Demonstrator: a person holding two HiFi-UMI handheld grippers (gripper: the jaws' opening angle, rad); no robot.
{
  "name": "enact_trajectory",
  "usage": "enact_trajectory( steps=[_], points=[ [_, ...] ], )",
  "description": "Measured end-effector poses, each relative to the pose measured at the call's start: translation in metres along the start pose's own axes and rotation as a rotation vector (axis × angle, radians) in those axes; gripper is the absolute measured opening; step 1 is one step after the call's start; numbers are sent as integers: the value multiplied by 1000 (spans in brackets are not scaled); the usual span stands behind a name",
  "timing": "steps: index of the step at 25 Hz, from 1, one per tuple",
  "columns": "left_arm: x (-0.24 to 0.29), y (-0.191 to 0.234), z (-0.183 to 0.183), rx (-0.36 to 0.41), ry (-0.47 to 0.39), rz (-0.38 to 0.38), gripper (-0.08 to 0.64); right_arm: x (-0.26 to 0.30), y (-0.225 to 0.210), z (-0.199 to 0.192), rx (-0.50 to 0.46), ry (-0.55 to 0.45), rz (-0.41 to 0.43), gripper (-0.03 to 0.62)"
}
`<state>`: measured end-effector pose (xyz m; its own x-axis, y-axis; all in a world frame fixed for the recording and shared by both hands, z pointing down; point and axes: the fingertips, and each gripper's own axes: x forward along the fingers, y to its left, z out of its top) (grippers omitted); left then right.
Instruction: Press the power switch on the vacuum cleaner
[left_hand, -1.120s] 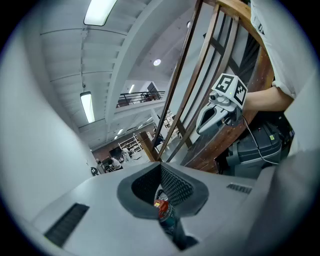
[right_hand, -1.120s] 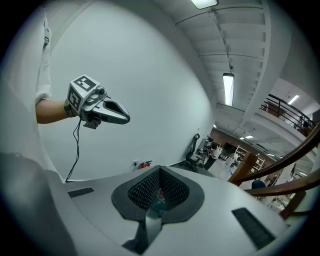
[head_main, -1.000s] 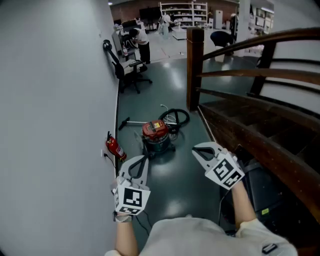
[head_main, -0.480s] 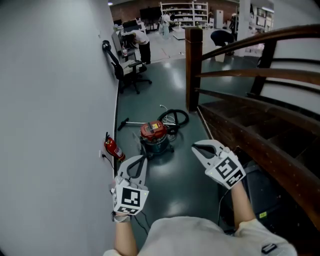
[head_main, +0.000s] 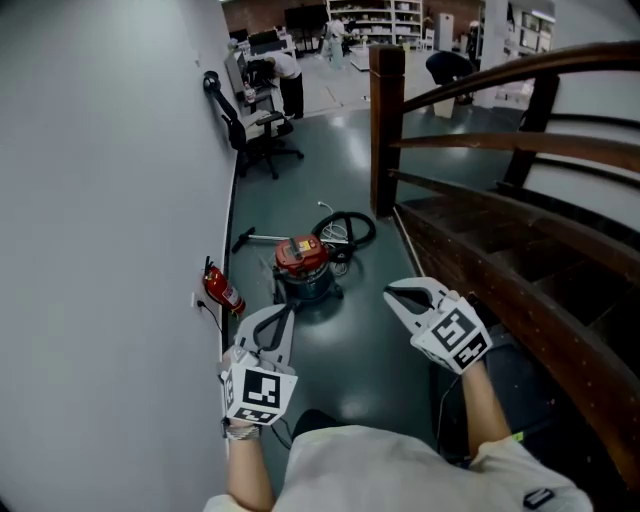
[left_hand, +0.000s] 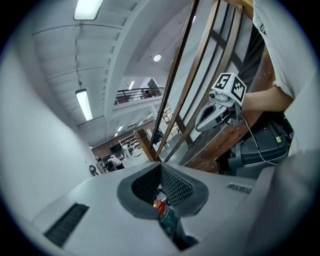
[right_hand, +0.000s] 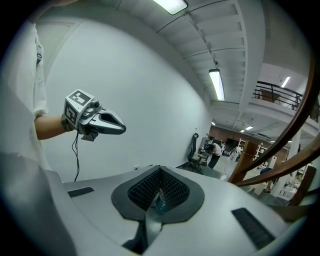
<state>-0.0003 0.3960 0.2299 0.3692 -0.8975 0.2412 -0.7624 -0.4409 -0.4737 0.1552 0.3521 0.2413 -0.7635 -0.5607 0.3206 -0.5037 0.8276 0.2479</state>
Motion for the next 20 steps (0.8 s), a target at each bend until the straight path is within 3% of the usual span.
enact_trajectory(
  steps=[10, 20],
  points=[
    [40, 8, -13, 10, 12, -32, -2, 24, -24, -17, 35, 8, 7, 28],
    [115, 78, -36, 19, -1, -53, -2, 107, -77, 5, -26, -5, -19, 28]
  ],
)
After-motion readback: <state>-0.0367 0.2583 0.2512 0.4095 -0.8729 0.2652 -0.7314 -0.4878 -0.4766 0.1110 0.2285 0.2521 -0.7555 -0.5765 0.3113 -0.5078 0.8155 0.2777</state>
